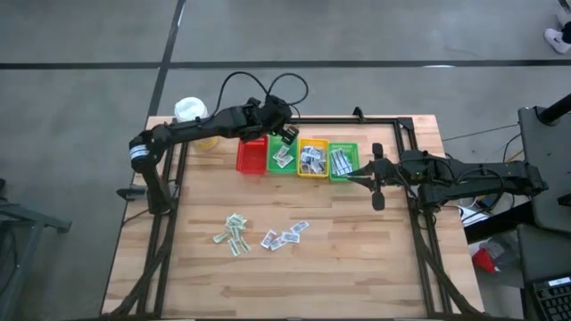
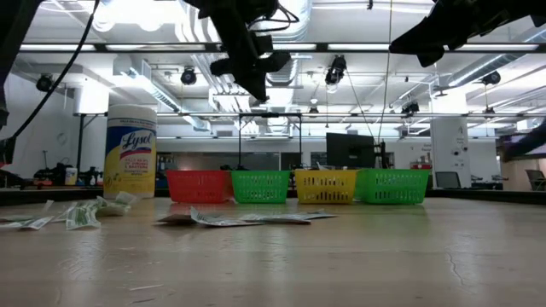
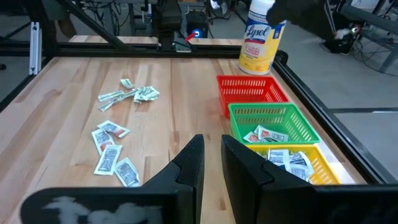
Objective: Pick & Place First Aid Supplies
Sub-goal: Put the orange ointment pack into the left green bin
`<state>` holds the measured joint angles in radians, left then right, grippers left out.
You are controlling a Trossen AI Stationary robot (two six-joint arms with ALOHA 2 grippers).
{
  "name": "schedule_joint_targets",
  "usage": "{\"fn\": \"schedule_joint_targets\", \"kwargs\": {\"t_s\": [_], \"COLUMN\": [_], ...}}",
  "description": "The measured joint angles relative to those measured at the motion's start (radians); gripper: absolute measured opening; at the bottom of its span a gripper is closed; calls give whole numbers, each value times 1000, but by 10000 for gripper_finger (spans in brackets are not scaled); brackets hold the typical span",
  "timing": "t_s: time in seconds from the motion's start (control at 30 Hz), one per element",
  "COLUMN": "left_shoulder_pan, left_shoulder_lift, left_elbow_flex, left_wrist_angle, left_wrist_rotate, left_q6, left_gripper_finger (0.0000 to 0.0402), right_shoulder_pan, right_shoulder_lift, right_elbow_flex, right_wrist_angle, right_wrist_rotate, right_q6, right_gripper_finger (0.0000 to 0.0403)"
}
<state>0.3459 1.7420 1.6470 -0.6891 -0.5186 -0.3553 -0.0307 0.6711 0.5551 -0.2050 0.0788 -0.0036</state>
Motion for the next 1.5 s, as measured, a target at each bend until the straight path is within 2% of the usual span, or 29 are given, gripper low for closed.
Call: {"fn": "schedule_joint_targets", "kwargs": {"t_s": [0.4,0.73,1.03,1.5], "left_shoulder_pan": [6,2,-2,-1], "left_shoulder_lift": [145,263,324,352], "left_elbow_flex": [0,0,0,0], "left_wrist_angle": [1,-7,-16,-16], "left_wrist_rotate": [145,189,184,177], "left_q6": [-192,-296,-380,-382], "left_gripper_finger": [0,0,0,0], "right_shoulder_pan": [0,0,0,0], "right_shoulder_lift": [0,0,0,0], "right_elbow_flex": [0,0,0,0], "right_wrist_angle": [0,-1,-2,-4], "right_wrist_rotate": [0,0,0,0], "right_q6": [1,1,0,-4], "right_gripper_finger": [52,52,52,52]}}
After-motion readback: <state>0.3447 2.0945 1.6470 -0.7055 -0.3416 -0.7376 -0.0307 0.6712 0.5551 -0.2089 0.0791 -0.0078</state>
